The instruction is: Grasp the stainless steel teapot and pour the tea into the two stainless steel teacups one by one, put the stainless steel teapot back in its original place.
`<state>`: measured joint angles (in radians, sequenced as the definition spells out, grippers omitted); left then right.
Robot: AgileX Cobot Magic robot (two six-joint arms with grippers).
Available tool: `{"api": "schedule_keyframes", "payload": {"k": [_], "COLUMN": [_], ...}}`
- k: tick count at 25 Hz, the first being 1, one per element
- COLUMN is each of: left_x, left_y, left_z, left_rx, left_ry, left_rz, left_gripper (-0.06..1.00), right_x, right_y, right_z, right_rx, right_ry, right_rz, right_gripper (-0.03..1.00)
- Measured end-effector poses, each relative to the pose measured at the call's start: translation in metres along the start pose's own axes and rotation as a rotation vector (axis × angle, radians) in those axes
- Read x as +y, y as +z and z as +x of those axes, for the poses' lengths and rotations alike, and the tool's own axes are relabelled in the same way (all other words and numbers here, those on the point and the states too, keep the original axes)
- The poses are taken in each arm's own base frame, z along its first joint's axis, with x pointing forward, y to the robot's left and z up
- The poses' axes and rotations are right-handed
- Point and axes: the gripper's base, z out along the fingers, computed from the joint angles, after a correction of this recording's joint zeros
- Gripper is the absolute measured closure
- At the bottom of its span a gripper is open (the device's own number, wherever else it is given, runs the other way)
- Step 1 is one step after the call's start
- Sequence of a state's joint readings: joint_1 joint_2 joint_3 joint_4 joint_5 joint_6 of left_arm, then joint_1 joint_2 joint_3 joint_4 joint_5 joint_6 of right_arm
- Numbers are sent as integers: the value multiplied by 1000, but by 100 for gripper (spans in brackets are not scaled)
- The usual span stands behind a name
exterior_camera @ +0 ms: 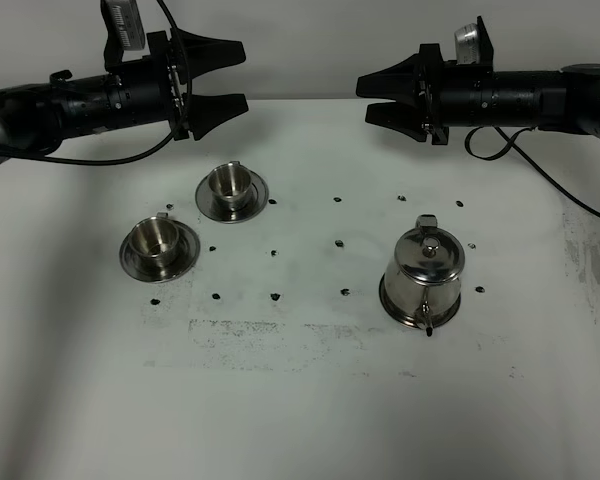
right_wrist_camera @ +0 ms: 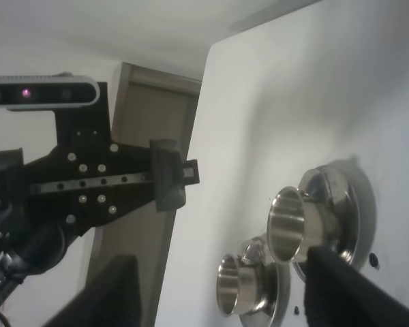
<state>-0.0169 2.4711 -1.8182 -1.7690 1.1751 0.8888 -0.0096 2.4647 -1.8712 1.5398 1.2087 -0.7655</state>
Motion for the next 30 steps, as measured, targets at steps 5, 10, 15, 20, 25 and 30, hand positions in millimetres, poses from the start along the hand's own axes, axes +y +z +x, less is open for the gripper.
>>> {"api": "schedule_keyframes", "payload": {"k": [5,10,15,20,25,30], "left_x": [0,0,-1,-33,-90,-91], "left_y": [0,0,0,3,-2,-15], "left_z": [0,0,-1,-11,-29,-34], "left_rx": [0,0,1,104,225,331], "left_ry": [3,3,37,170,369,398], "left_rz": [0,0,1,-59,-295,-596], "left_gripper": [15,16,17,19,19,19], "right_x": [0,0,2,35,69,68], "right_y": [0,0,0,-5,-19,-30], "right_z": [0,0,-2,-27,-50,-50], "right_rx": [0,0,2,53,76,122], "right_ry": [0,0,-21,-190,-333,-356], "right_rz": [0,0,2,99,300,489], "right_gripper": [45,45,45,47,47,47]}}
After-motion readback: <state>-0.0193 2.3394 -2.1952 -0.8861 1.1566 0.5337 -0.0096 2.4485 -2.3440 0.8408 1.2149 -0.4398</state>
